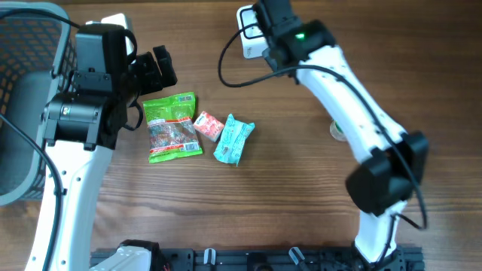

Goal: Scan the item barcode
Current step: 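Hold red stick snack barcode against the white scanner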

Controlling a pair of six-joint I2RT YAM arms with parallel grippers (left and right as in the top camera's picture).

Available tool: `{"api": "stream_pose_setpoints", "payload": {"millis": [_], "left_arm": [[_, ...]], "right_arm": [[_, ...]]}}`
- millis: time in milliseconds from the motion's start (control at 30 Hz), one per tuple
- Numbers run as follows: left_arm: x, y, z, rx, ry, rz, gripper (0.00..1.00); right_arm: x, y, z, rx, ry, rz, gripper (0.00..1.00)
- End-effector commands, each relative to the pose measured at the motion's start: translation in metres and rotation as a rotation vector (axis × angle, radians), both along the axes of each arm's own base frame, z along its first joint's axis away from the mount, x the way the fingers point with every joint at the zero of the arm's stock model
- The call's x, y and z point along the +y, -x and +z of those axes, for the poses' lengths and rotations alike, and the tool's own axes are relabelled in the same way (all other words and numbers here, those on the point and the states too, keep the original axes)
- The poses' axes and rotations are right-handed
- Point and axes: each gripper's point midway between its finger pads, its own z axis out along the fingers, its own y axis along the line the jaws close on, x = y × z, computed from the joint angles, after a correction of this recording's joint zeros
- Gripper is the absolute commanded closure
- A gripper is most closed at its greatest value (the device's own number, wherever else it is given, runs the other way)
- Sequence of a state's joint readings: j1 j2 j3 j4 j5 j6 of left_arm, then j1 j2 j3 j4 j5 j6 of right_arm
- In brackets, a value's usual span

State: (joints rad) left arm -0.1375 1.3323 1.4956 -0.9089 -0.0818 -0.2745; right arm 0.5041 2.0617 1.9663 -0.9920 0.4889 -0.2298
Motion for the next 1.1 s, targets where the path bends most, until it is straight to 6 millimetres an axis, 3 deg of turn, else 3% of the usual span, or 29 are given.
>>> {"api": "stream_pose_setpoints", "payload": {"millis": [0,67,300,500,633,933,1000,1067], "left_arm": [[0.001,-0.001,0.003,-0.009,-0.014,-0.004,0.00],[0.001,-0.001,0.003,-0.009,-0.014,-0.004,0.00],[0.001,-0.001,0.003,-0.009,-0.014,-0.004,0.00],[0.001,-0.001,0.003,-0.009,-0.014,-0.004,0.00],[0.001,-0.001,0.003,-0.009,-0.014,-0.004,0.00],[0.001,-0.001,0.003,-0.009,-0.014,-0.004,0.00],[0.001,-0.001,0.003,-0.009,-0.014,-0.004,0.00],[0.001,-0.001,0.003,-0.009,-0.014,-0.004,0.00]], "right_arm": [[-0.007,-0.030,-0.027,-0.035,0.249,0.044,0.96],[-0.004,-0.051,-0.039,-0.082,0.324,0.070,0.96],[0.009,-0.096,-0.055,-0.199,0.499,0.148,0.96],[0.008,-0.103,-0.085,-0.155,0.709,0.201,0.96],[0.007,-0.104,-0.101,-0.135,0.733,0.204,0.96],[0.004,-0.108,-0.076,-0.208,0.754,0.134,0.96],[0.006,-0.105,-0.053,-0.256,0.703,0.094,0.96],[0.008,-0.098,-0.016,-0.312,0.641,0.063,0.96]]}}
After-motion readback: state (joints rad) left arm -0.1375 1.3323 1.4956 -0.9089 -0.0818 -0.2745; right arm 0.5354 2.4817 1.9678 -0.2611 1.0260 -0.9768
